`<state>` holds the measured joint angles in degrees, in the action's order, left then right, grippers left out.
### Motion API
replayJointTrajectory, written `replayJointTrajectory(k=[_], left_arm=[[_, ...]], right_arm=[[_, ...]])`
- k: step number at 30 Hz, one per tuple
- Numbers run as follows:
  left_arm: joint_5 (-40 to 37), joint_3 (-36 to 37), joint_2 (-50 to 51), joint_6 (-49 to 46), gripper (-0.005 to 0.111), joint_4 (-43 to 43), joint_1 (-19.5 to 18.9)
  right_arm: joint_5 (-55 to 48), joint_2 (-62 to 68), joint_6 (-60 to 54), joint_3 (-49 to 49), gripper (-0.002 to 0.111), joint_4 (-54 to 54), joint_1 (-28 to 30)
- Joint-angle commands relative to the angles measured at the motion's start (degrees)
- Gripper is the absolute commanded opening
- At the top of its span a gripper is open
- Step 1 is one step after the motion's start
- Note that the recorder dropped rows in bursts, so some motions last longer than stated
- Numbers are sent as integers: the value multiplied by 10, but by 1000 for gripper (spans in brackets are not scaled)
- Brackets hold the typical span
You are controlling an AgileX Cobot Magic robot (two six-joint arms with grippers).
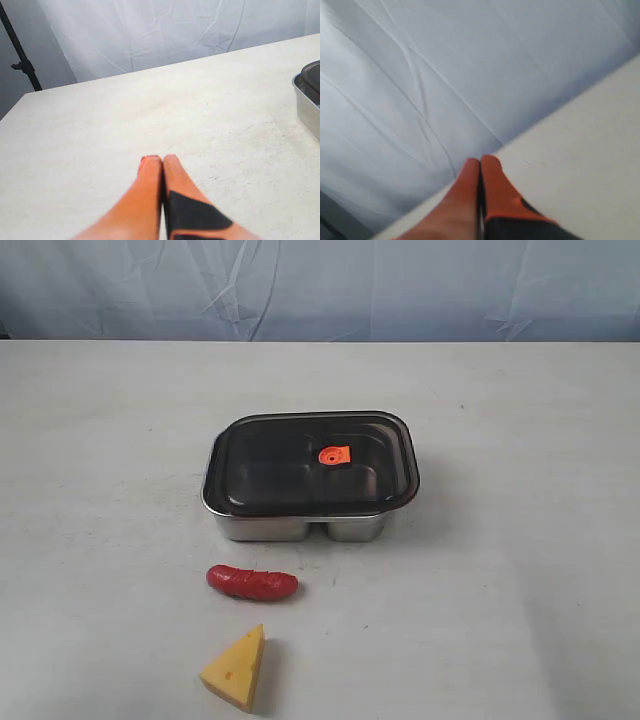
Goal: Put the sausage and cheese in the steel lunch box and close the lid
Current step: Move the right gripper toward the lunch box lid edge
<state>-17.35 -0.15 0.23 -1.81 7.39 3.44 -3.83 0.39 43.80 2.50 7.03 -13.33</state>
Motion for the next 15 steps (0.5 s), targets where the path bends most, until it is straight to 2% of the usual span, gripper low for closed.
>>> replayJointTrajectory(k=[1,3,8,9,12,14,15], left_arm=[[6,2,-2,1,0,2,4],[6,2,-2,1,0,2,4],[6,2,-2,1,0,2,4],[6,2,-2,1,0,2,4],[6,2,-2,1,0,2,4],[6,2,-2,1,0,2,4],[6,2,-2,1,0,2,4]], right_arm=[[118,-4,3,-2,0,-100,2],[125,-4,5,-2,0,-142,2],[90,-4,16,-2,0,-162,2],[80,-4,80,-2,0,-210,0],[9,-4,163,21,0,-226,-35],[-67,-4,-23,89,0,-221,-112],[-115,-4,-179,135,0,-255,-171]])
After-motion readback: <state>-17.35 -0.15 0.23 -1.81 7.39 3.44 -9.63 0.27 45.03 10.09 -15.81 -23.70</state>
